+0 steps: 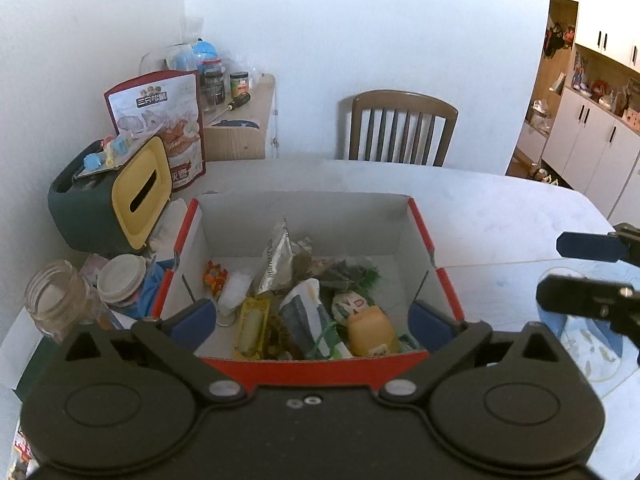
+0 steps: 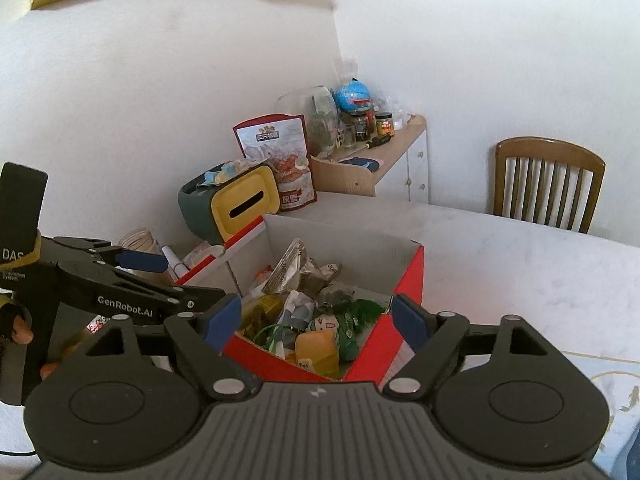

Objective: Organize objects

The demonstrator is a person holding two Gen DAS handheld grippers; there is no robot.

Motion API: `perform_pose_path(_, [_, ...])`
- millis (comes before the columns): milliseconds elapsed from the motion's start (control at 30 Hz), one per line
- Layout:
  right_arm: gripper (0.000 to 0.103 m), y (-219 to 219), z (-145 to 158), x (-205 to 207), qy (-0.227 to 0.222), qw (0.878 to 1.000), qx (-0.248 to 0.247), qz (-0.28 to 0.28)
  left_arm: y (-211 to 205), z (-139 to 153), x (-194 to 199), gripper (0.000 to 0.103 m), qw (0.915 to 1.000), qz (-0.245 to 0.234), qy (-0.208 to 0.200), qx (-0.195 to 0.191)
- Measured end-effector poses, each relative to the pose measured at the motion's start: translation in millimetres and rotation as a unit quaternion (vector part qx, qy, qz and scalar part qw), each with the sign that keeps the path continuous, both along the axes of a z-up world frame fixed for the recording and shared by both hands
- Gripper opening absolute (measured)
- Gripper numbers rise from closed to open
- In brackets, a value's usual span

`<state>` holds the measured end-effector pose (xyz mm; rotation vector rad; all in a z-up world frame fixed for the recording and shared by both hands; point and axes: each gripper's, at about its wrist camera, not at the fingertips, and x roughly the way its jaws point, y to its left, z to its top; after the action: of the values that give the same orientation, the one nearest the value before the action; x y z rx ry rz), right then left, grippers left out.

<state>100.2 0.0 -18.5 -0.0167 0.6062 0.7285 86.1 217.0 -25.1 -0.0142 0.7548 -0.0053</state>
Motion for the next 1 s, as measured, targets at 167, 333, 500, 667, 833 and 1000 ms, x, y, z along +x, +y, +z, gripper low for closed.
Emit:
perform_pose_path(167, [0.103,-4.4,0.1,-11.5,-0.006,1.000,0.008,0.002,-3.0,1.0,-5.2,0.102,1.0000,-0.001,0.002,-0.002])
perform_pose_path(333, [0.103,-10.0,1.0,-19.9,-0.009,1.000,0.016,-0.005,-5.0,1.5,-12.0,0.103,1.0000,0.002,0.002,-0.006])
perform_pose_path(500, [0.103,-16.9,1.6,-25.2,-0.013,0.999,0.025,-0.018,-8.6,5.0,-19.4,0.103,0.9999,0.008,-0.009,0.000])
perform_pose_path(667, [0.103,-26.3,0.3,-29.0,-0.011,0.999,0.038,-0.037,-13.2,6.9,-26.8,0.103,0.9995,0.016,-0.022,0.015])
perform_pose_path(833, [0.103,-34.9,-3.2,-29.8,-0.003,0.998,0.044,-0.048,-14.0,10.1,-29.4,0.103,0.9992,0.020,-0.030,0.018])
perform_pose_path(1000, [0.103,-43.7,-7.8,-32.3,0.006,0.997,0.047,-0.057,-17.1,9.5,-29.7,0.103,0.9991,0.021,-0.028,0.022])
